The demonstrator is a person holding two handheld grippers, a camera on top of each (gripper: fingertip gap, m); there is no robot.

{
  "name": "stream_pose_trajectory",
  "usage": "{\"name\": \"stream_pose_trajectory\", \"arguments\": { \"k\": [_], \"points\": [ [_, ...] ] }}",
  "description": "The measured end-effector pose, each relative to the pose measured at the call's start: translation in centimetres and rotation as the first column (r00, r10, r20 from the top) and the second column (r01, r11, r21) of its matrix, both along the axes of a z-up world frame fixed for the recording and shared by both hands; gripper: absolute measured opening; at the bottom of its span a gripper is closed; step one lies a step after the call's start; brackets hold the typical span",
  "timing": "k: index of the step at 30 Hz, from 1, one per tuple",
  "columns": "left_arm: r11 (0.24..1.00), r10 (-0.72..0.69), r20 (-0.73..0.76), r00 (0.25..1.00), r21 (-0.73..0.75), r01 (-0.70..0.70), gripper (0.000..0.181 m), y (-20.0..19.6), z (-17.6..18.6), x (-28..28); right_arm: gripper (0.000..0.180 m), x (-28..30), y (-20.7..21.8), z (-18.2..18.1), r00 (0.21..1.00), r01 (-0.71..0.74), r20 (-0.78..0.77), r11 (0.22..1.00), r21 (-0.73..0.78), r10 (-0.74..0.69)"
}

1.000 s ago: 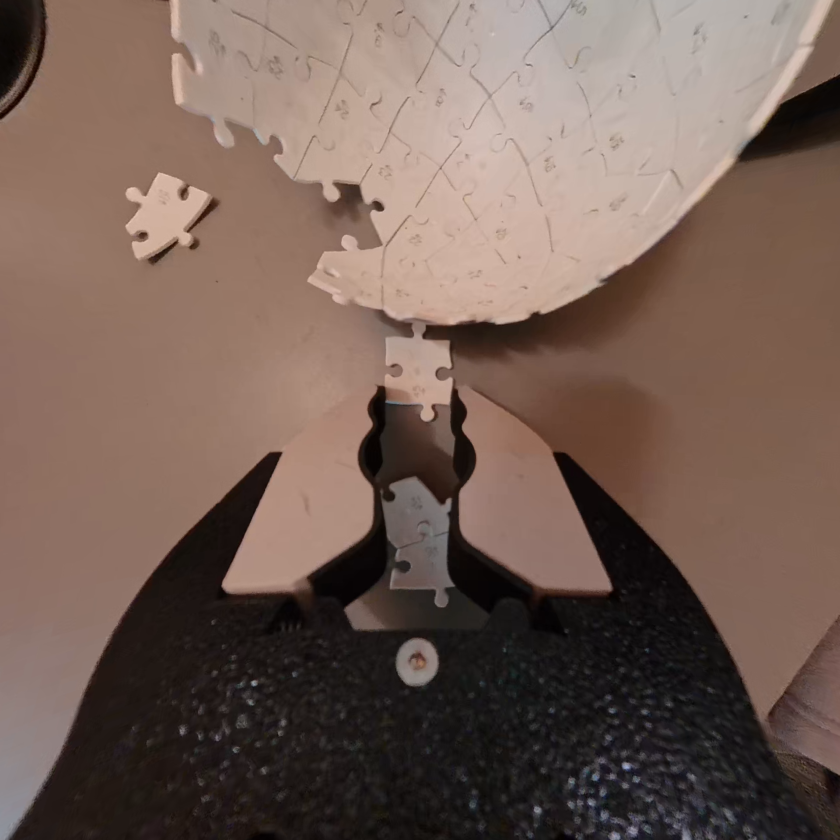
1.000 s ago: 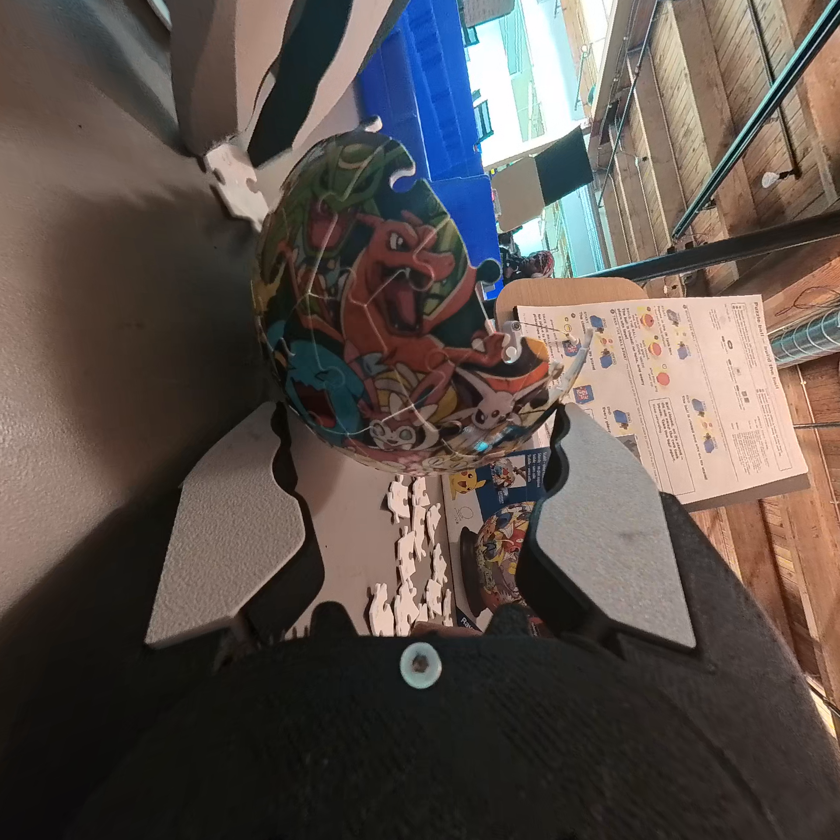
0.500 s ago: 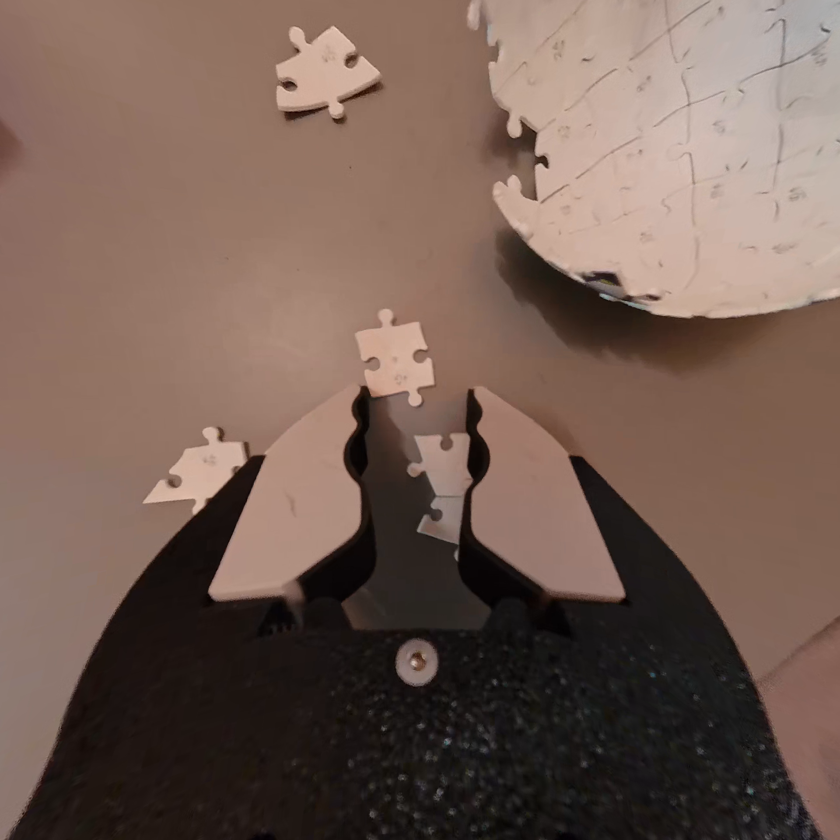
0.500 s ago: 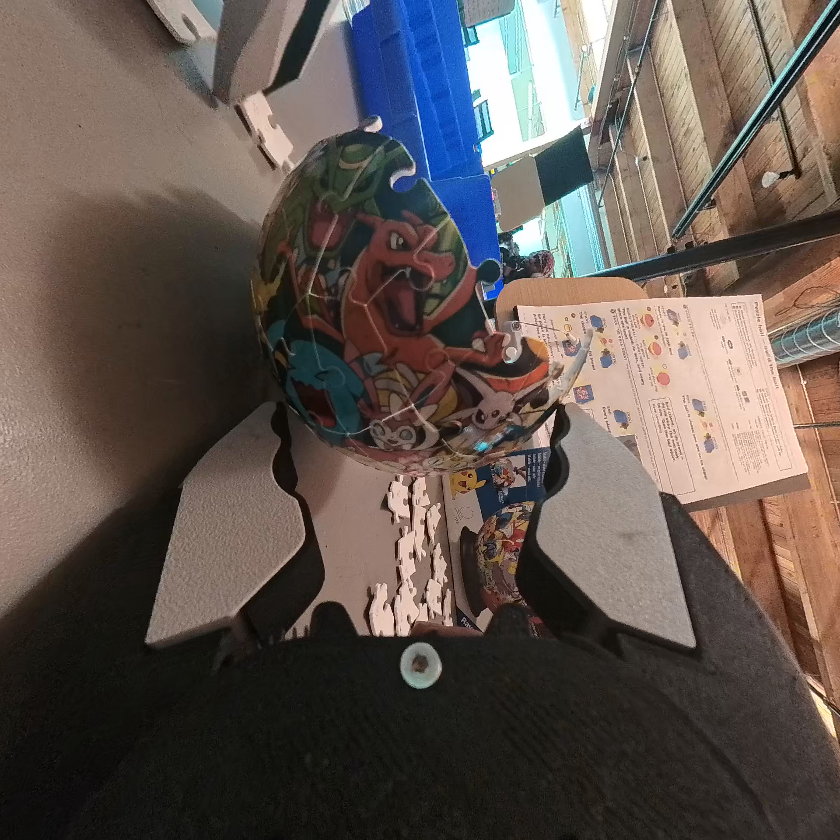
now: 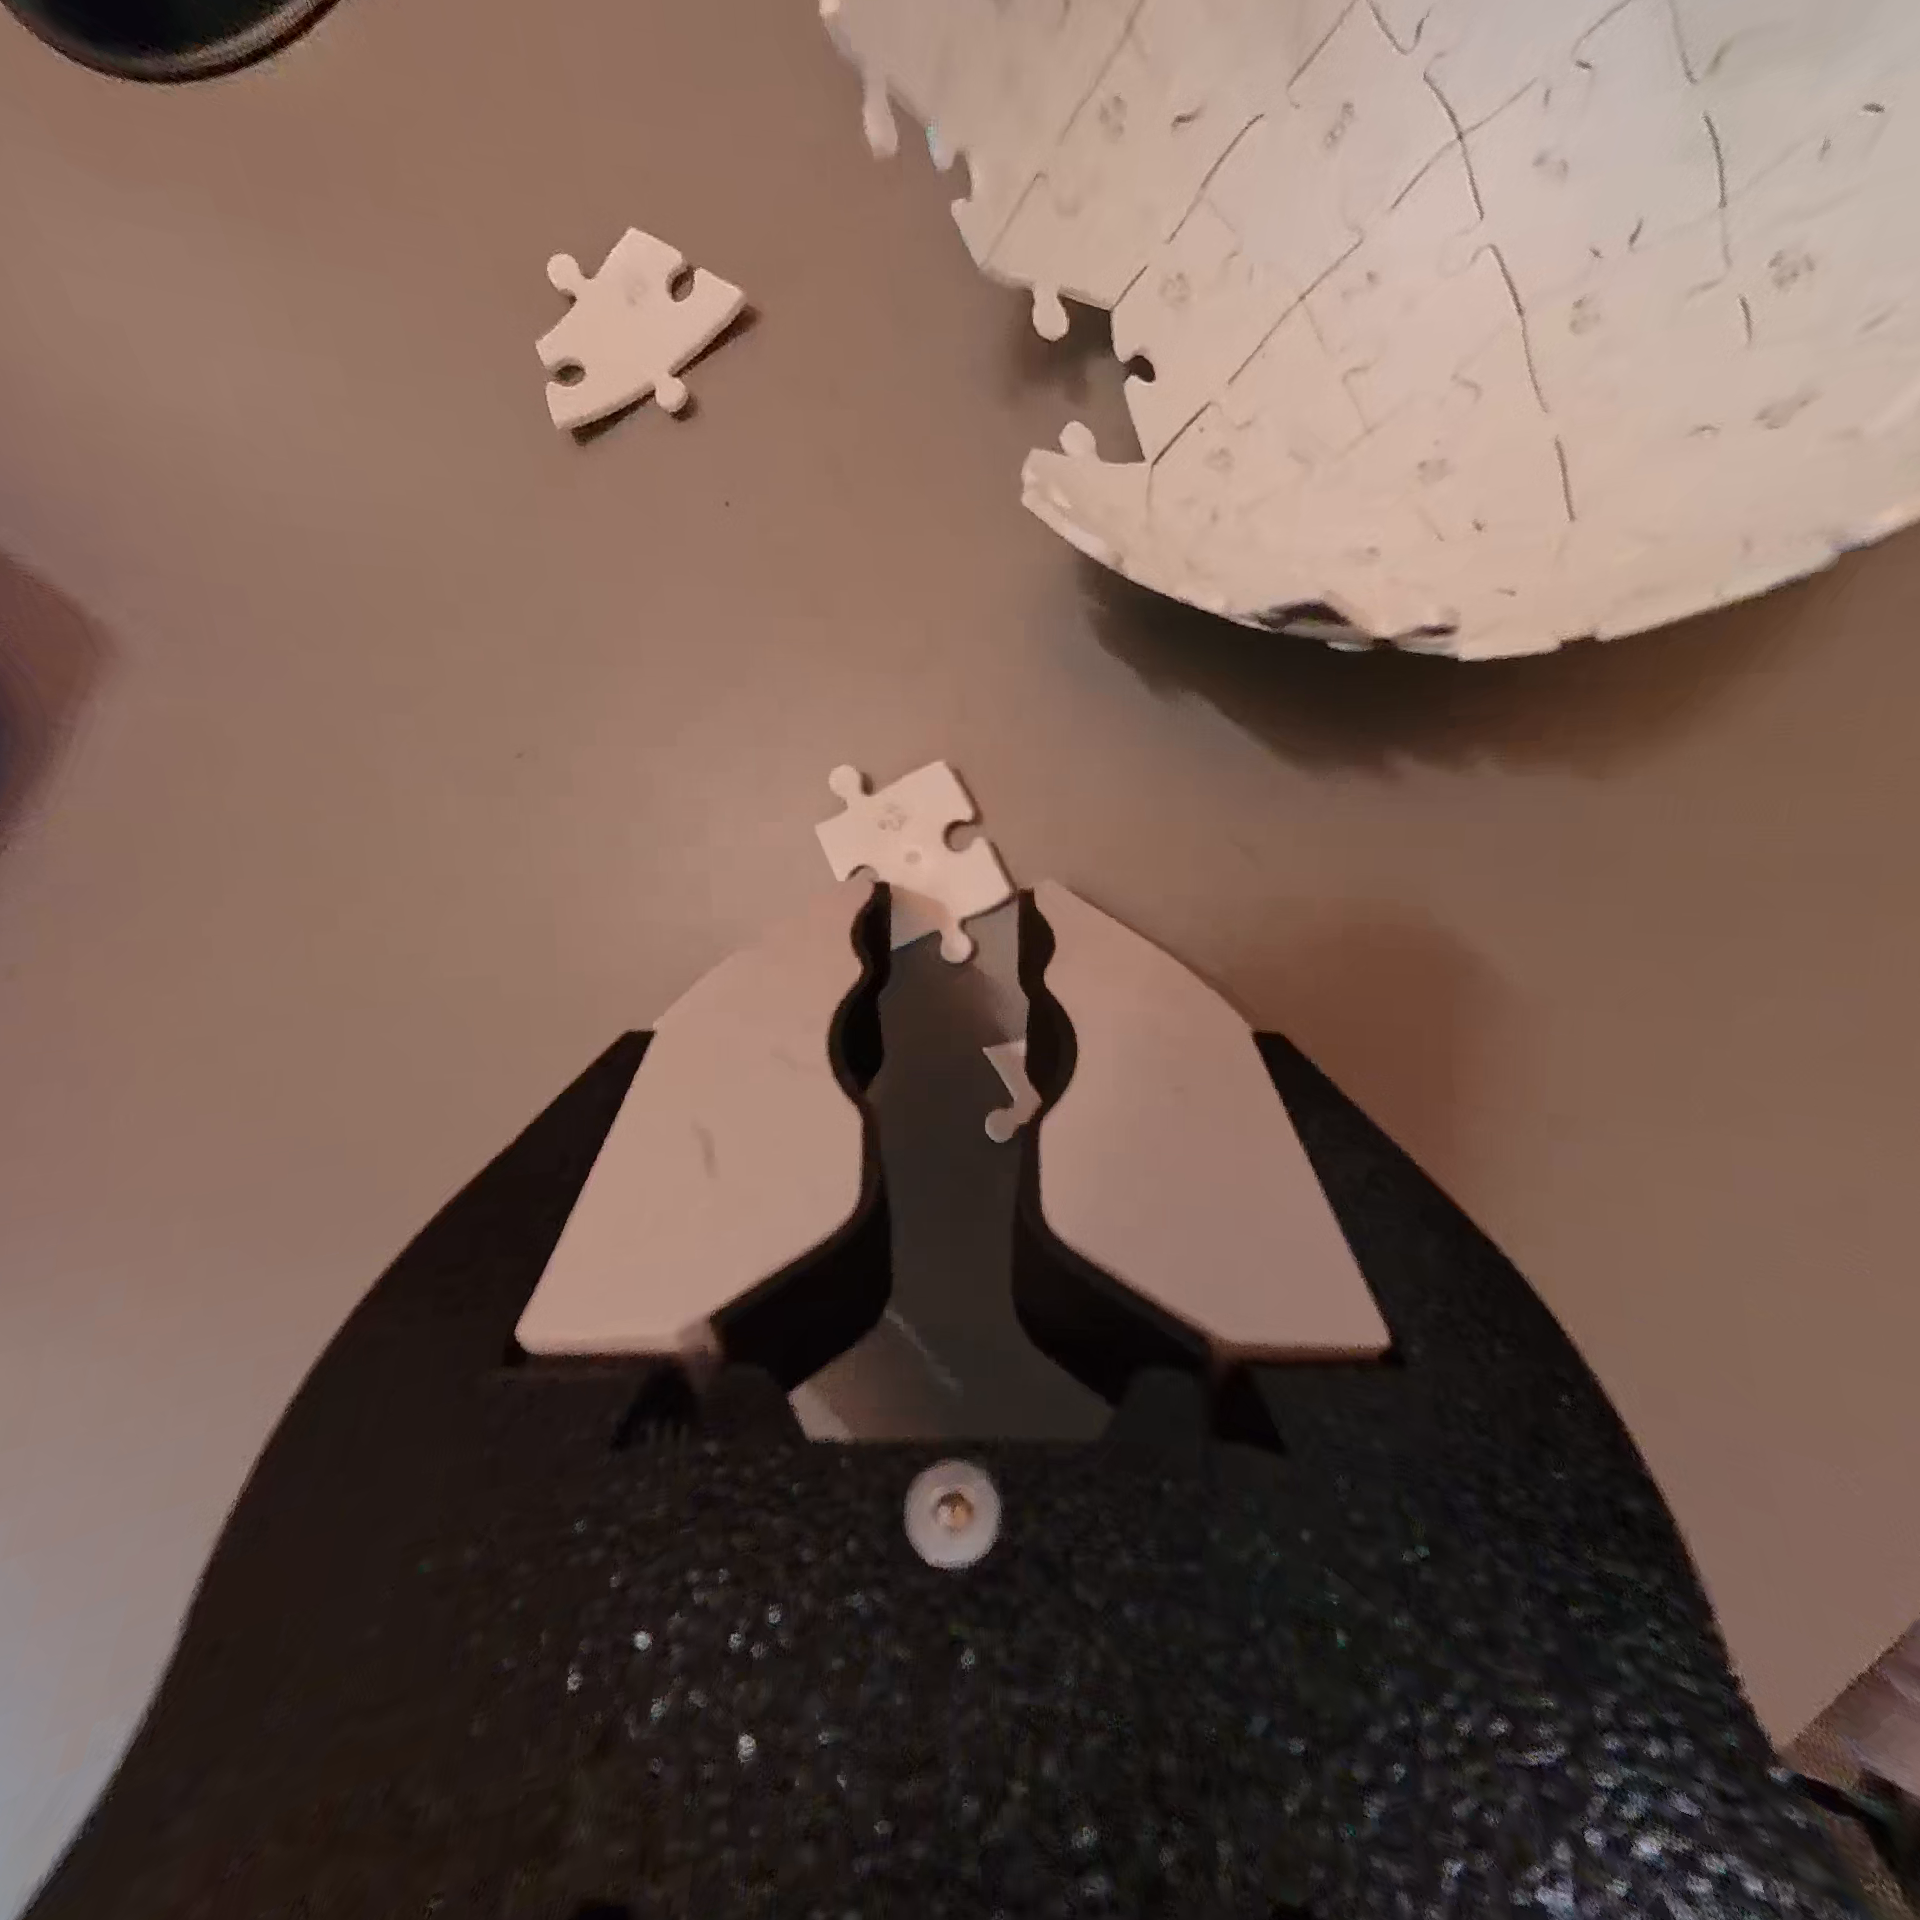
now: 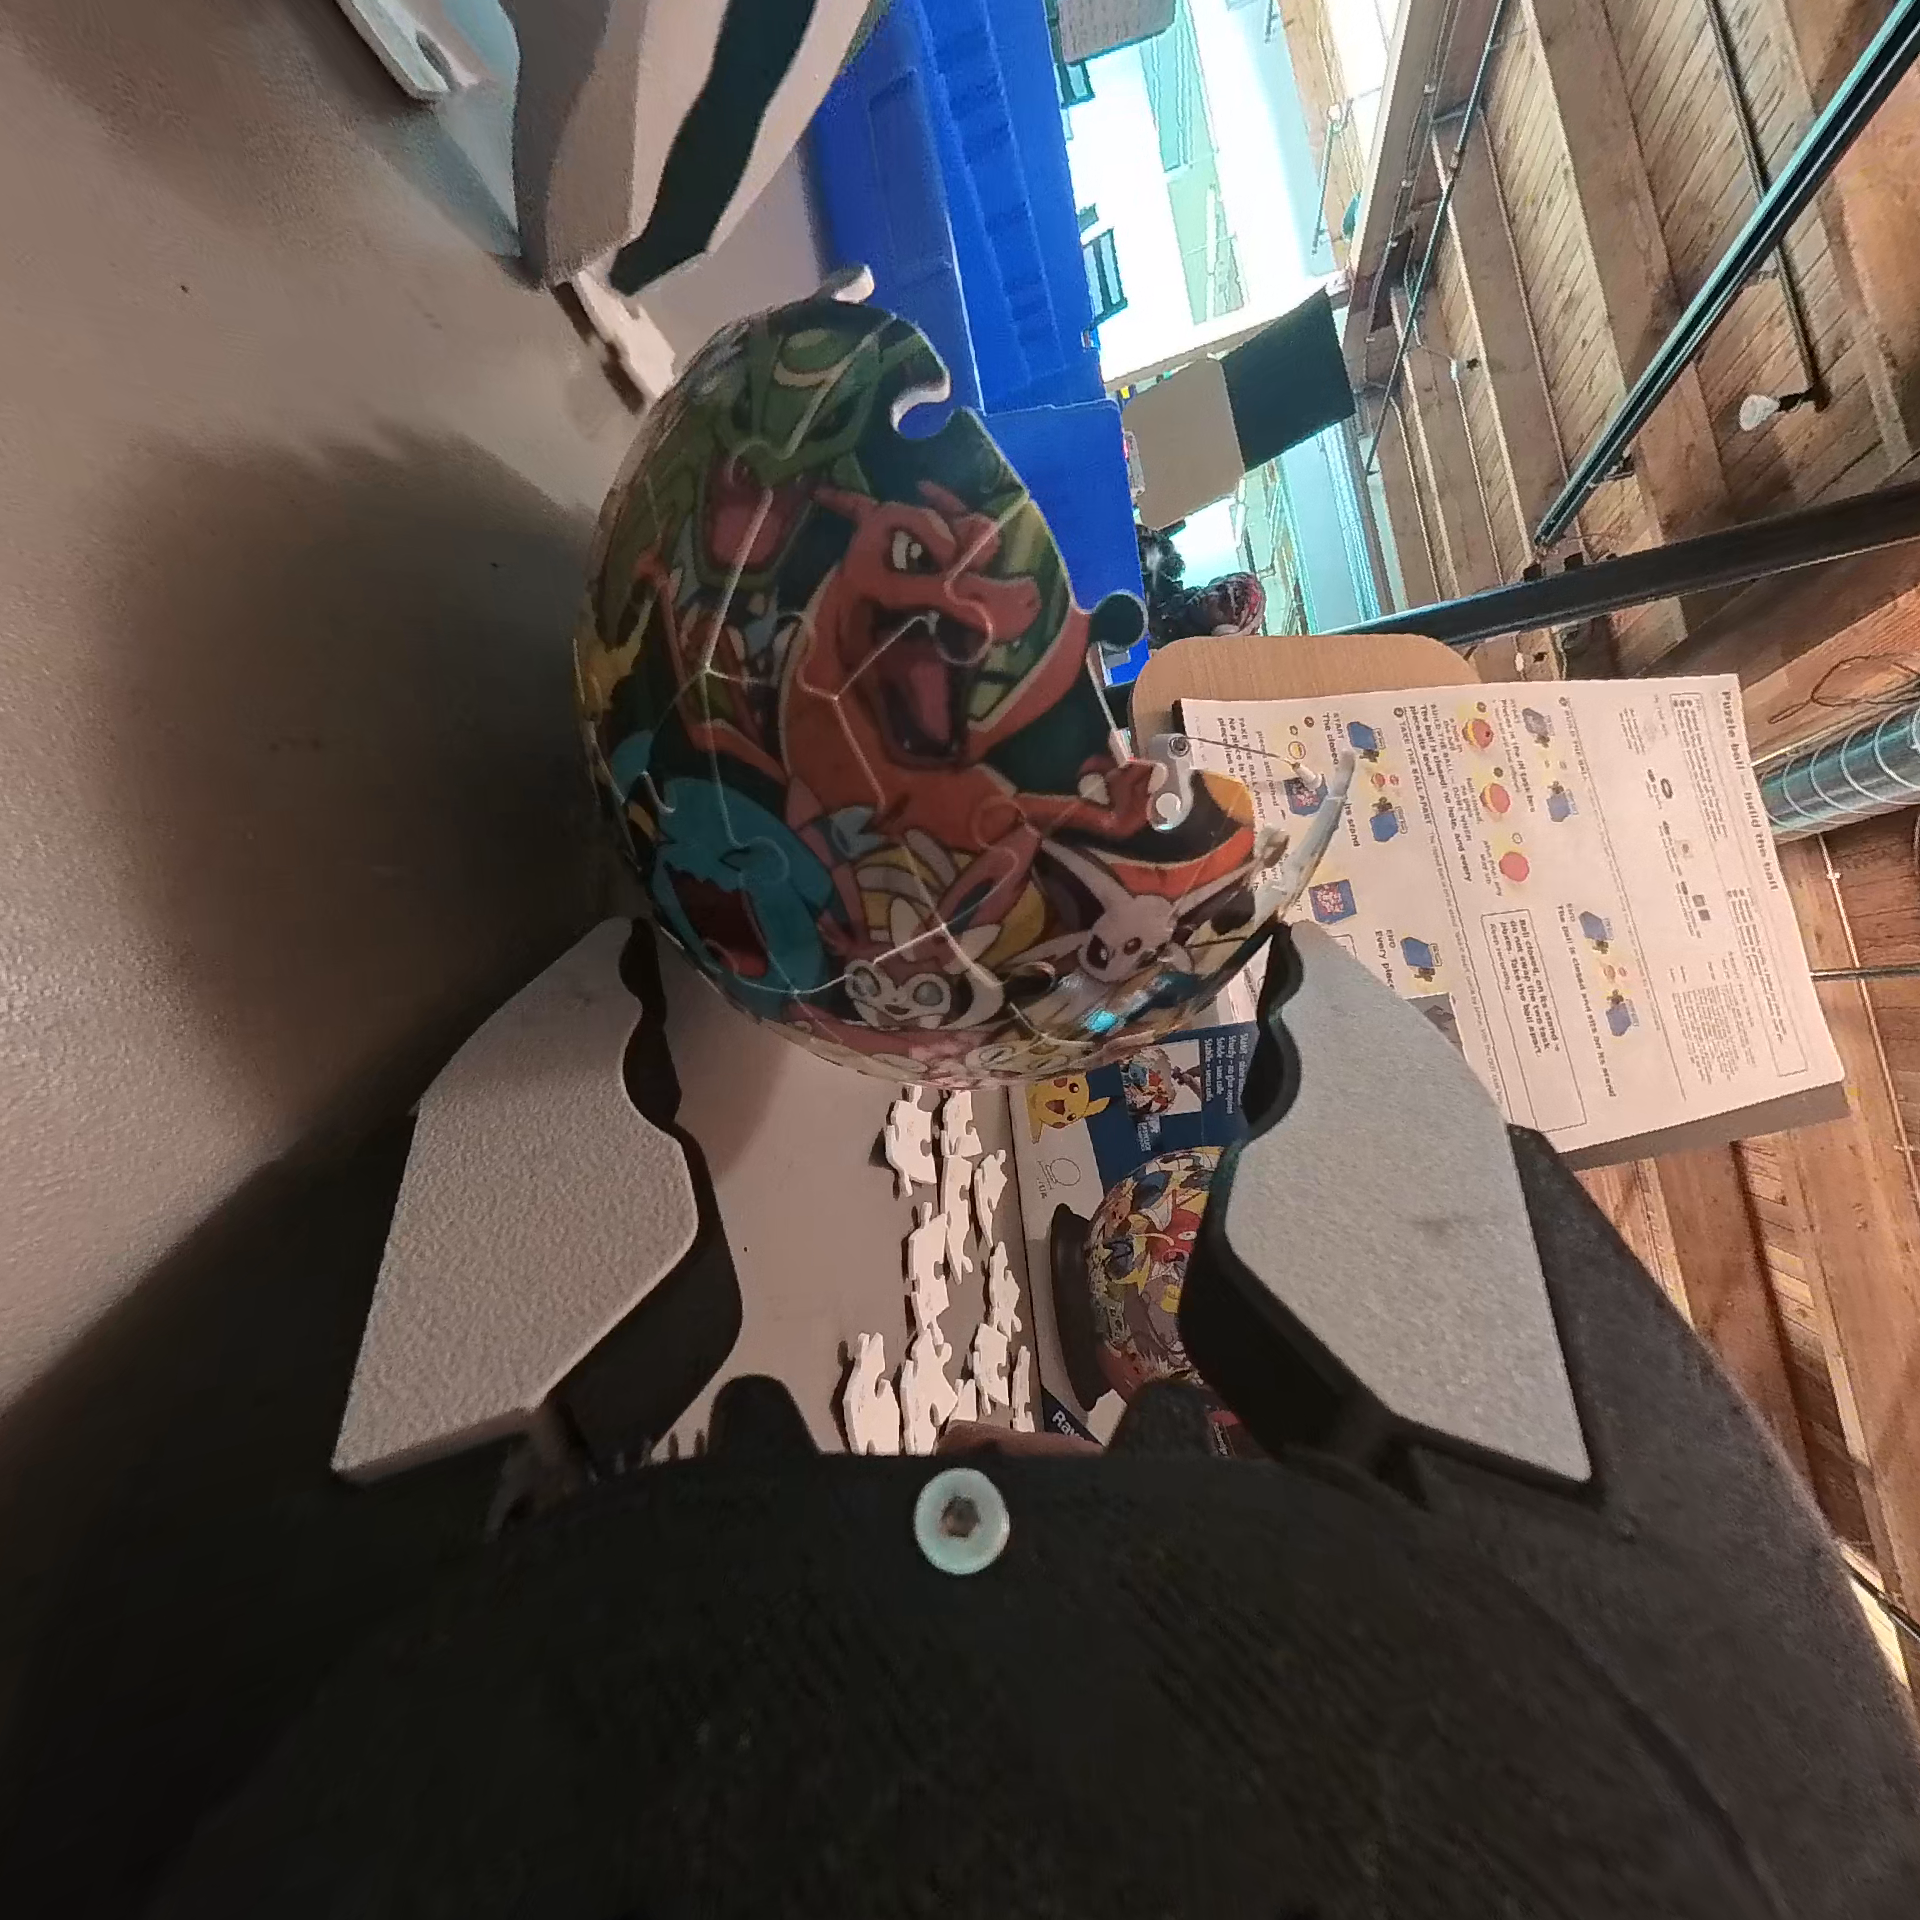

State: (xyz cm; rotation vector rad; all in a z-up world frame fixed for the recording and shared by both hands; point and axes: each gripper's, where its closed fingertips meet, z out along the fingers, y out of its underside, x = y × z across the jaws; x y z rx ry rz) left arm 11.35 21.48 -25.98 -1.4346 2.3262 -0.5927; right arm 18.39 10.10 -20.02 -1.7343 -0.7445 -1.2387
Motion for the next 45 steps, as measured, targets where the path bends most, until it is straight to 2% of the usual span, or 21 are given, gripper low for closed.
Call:
{"name": "stream_pose_trajectory", "arguments": {
  "k": [1,5,8,13,17,19,23,30,34,45],
  "points": [
    [1.0,0.015,0.0,1.0,-0.004,-0.015,0.021,0.2,0.0,0.1,0.108,0.0,0.0,0.0,1.0,-0.001,0.0,1.0,0.0,0.001],
    [0.999,0.047,0.002,0.999,-0.009,-0.047,0.021,0.6,0.0,0.2,0.108,0.0,0.0,0.0,1.0,0.0,0.0,1.0,0.0,0.0],
    [0.994,0.109,0.02,0.994,0.004,-0.109,0.032,1.5,0.2,0.4,0.108,0.0,0.0,0.0,1.0,0.001,0.0,1.0,0.0,-0.001],
    [0.978,0.2,0.063,0.978,-0.069,-0.196,0.038,2.1,1.2,0.6,0.108,0.0,0.1,0.0,1.0,0.001,0.0,1.0,0.0,-0.001],
    [0.985,0.172,0.021,0.985,-0.033,-0.171,0.038,3.4,0.1,0.5,0.108,0.0,0.1,-0.1,1.0,0.001,0.0,1.0,0.0,-0.001],
    [0.986,0.138,0.005,0.99,-0.095,-0.137,0.032,3.0,0.0,0.4,0.108,0.0,0.1,-0.1,1.0,0.001,0.001,1.0,0.0,-0.001],
    [0.992,0.104,-0.004,0.995,-0.071,-0.104,0.017,2.7,-0.1,-0.1,0.108,0.0,0.1,-0.1,1.0,0.0,0.001,1.0,0.0,0.0],
    [0.992,0.11,0.043,0.993,-0.072,-0.106,0.016,2.7,0.0,0.0,0.108,-0.1,0.2,-0.2,1.0,0.001,0.004,1.0,-0.003,-0.001],
    [0.996,0.091,0.099,0.991,0.009,-0.092,0.016,3.6,0.1,0.1,0.109,-0.2,0.4,-0.2,1.0,-0.012,0.013,0.999,-0.032,0.013],
    [0.996,0.086,0.08,0.993,0.024,-0.088,0.016,4.1,0.3,0.6,0.109,-0.7,1.1,0.1,0.998,-0.037,0.054,0.996,-0.078,0.042]
  ]
}}
